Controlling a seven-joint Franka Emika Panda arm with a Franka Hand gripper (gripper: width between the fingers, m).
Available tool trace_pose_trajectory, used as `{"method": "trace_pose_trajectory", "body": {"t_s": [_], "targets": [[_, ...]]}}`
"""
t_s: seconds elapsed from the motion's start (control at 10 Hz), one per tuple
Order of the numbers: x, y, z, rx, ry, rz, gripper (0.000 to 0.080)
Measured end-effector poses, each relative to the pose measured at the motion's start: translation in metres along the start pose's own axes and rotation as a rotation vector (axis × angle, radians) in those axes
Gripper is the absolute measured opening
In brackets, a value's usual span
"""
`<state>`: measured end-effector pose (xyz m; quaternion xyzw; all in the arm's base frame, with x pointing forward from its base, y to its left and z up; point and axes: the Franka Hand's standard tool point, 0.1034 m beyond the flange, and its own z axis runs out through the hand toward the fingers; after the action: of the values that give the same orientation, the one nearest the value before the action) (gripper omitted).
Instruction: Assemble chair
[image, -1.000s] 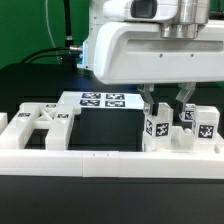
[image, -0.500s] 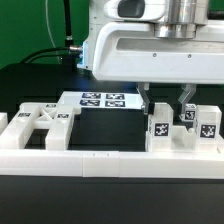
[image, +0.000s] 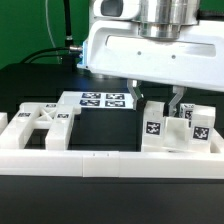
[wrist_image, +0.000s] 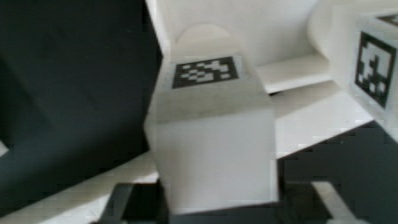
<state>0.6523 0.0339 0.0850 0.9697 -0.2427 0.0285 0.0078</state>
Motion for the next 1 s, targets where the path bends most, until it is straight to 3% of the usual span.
{"method": "trace_pose_trajectory", "body": {"t_s": [0.1,0.2,0.3,0.4,0.7,1.0], "targets": [[0.0,0.0,0.001,0.0,0.0,-0.001,0.0285],[0.0,0.0,0.001,0.001,0.0,-0.001,0.0499],[0.0,0.0,-0.003,0.005,0.005,-0.023,0.0499],[-0.003,0.001,-0.009,0.01,0.005,-0.041,0.0617],[-0.017,0.003,-0.025,0.023,-0.002,-0.082,0.0648],[-0.017,0.004,-0.022,0.02,-0.004,-0.081,0.0648]]}}
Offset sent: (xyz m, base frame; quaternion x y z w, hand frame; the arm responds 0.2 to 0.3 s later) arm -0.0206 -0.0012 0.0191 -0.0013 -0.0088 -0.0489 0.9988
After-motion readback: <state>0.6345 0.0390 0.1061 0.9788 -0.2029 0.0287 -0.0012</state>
